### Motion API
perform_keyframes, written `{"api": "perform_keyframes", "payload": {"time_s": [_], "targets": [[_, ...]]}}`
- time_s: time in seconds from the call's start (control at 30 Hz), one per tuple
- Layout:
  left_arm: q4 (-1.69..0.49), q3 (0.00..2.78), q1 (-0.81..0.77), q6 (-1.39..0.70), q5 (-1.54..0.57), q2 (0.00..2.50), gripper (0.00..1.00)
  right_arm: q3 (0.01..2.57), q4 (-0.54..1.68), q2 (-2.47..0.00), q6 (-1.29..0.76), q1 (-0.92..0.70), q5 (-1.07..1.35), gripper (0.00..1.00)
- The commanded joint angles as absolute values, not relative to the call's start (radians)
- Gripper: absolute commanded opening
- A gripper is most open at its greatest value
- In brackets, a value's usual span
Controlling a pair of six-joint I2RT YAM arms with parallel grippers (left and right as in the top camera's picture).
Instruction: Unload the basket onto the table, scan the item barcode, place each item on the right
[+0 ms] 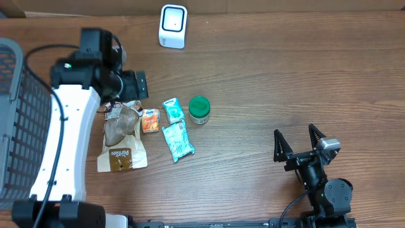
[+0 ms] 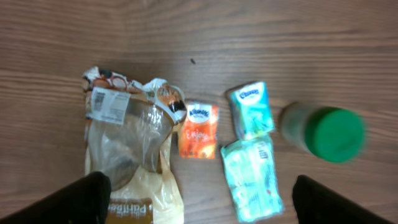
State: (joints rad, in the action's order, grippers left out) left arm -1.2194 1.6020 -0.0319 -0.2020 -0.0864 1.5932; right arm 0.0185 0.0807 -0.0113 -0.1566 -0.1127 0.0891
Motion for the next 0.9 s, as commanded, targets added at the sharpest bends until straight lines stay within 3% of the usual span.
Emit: {"api": "perform_keyframes", "payload": {"time_s": [0.0, 0.23, 0.6, 0.87], "targets": [[-1.32, 1.802, -0.031, -0.178, -0.111, 1.588, 1.0, 0.008, 0.077, -0.005, -0.152, -0.118, 0.083, 1.0], [-1.447, 2.024, -0.015, 0.006, -0.227, 1.588, 1.0, 0.008, 0.077, -0.005, -0.152, -0.118, 0.083, 1.0], [-1.49, 2.037, 0.329, 0.061, -0.225, 1.608, 0.99, 0.008, 0.077, -0.005, -0.152, -0.118, 0.083, 1.0], [-1.522, 2.037, 0.345, 0.06, -0.15, 1.61, 1.0, 0.008, 0.077, -0.005, -0.152, -0.118, 0.083, 1.0]]}}
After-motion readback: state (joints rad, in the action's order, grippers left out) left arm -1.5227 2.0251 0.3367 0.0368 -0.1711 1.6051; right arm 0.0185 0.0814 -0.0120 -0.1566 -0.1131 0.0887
